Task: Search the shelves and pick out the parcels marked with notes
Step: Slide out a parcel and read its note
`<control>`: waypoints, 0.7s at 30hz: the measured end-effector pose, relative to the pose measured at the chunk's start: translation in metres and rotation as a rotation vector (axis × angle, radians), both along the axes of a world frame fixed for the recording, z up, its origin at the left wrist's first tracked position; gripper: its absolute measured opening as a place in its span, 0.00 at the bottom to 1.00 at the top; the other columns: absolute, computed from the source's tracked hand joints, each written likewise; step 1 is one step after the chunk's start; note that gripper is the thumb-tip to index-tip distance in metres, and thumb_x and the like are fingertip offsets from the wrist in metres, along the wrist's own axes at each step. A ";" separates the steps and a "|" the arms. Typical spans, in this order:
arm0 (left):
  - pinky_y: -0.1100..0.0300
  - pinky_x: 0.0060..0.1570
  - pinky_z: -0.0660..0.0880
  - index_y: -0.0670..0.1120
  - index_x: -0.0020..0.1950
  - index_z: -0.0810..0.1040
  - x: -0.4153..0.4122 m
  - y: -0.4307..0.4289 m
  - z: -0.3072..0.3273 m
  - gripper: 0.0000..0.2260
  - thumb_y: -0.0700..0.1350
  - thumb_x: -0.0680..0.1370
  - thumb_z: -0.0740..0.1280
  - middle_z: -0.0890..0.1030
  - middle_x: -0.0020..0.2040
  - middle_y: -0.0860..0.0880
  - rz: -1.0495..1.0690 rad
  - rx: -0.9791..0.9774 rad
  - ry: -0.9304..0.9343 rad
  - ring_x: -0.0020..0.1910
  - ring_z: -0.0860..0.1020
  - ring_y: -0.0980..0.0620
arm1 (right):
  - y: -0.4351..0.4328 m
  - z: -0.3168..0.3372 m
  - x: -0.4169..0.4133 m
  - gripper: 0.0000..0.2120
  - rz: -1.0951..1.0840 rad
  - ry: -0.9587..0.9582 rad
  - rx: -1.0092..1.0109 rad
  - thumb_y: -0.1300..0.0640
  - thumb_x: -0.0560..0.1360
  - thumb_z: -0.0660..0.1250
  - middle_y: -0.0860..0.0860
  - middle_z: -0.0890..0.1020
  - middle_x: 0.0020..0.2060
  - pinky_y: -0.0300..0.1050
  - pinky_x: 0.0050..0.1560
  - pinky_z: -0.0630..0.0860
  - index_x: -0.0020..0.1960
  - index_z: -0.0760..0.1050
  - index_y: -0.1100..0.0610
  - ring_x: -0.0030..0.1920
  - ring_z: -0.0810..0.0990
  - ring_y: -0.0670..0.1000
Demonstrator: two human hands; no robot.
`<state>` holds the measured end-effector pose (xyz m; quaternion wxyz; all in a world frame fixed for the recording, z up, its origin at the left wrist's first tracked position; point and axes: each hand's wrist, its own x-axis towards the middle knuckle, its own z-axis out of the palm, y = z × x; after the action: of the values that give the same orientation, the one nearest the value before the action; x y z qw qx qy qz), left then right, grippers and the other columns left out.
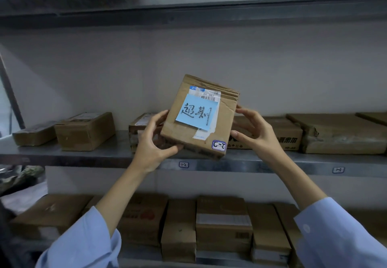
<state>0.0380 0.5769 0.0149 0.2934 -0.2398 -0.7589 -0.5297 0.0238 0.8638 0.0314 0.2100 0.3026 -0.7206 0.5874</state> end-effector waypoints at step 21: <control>0.62 0.64 0.72 0.47 0.75 0.63 0.086 -0.003 -0.064 0.40 0.44 0.67 0.77 0.70 0.71 0.53 0.001 -0.030 -0.117 0.70 0.69 0.56 | -0.046 -0.078 0.091 0.32 -0.011 -0.220 -0.154 0.44 0.74 0.65 0.50 0.73 0.70 0.54 0.67 0.74 0.74 0.62 0.51 0.69 0.72 0.53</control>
<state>0.1242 0.5740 -0.0496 0.2452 -0.2124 -0.7827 -0.5312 0.1153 0.8175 -0.0464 0.1557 0.2154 -0.6936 0.6696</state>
